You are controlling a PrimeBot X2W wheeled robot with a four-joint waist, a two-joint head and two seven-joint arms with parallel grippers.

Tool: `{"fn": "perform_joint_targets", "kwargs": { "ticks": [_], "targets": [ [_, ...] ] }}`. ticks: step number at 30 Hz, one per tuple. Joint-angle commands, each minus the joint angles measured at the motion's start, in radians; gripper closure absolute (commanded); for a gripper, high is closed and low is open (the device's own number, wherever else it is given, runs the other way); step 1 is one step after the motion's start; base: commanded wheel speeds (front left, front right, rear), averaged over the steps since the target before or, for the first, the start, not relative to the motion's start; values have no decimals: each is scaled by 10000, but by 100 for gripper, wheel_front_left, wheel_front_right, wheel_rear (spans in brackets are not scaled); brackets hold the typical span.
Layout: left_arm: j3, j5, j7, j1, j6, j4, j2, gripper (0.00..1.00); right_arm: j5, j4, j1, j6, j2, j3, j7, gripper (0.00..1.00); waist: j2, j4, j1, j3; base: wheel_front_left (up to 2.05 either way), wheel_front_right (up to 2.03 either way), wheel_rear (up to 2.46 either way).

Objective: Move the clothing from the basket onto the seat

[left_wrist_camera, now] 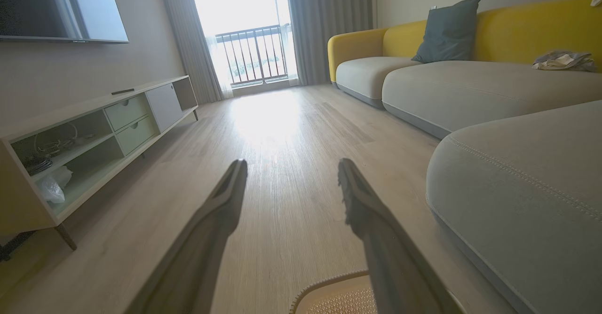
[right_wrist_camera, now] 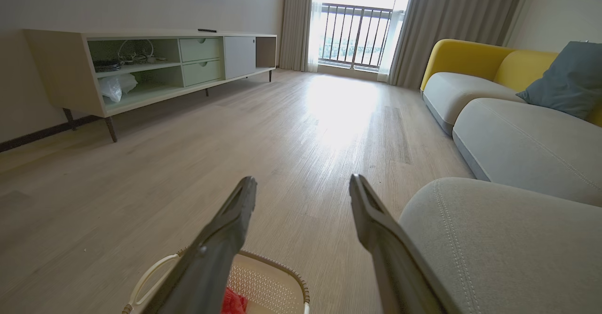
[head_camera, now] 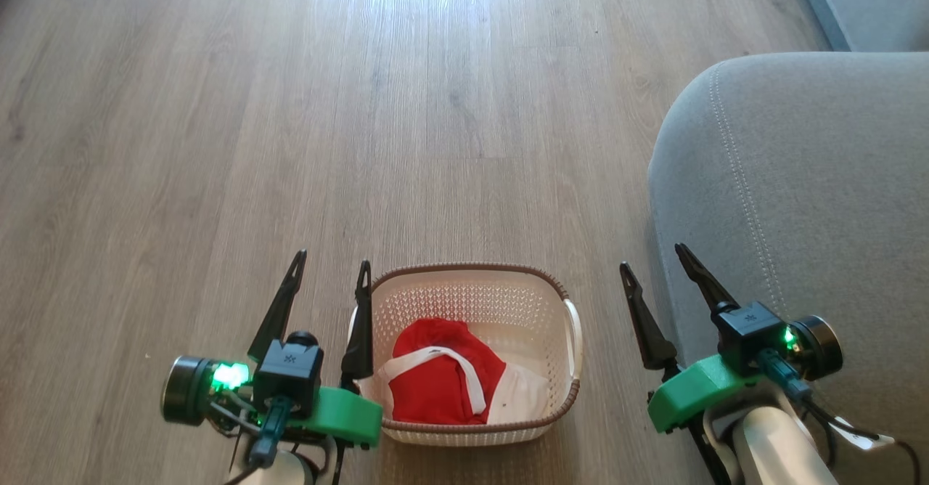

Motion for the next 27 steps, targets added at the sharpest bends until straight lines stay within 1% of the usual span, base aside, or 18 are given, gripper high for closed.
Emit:
{"fn": "perform_joint_targets", "kwargs": {
  "ticks": [1, 10, 15, 20, 27],
  "targets": [
    [385, 105, -95, -270, -30, -254, -52, 0, -43, -281, -524, 4, 3, 192, -95, 0, 0, 13, 0, 12, 0, 0, 0],
    [663, 121, -95, -210, -339, -108, -206, 0, 20, -202, -549, 4, 3, 149, -95, 0, 0, -12, 0, 155, 0, 0, 0],
    [727, 69, -95, -202, -659, 194, -261, 0, 61, -217, -562, 4, 3, 106, -95, 0, 0, -166, 0, 460, 0, 0, 0],
    [836, 90, -95, -510, -1060, 389, -280, 0, 132, -414, -782, 4, 3, 30, -95, 0, 0, -354, 0, 1418, 0, 0, 0],
    [708, 249, -95, -1267, -1829, 1122, -106, 0, -86, -652, -962, 4, 3, -381, -95, 0, 0, -643, 0, 2971, 0, 0, 0]
  ]
}}
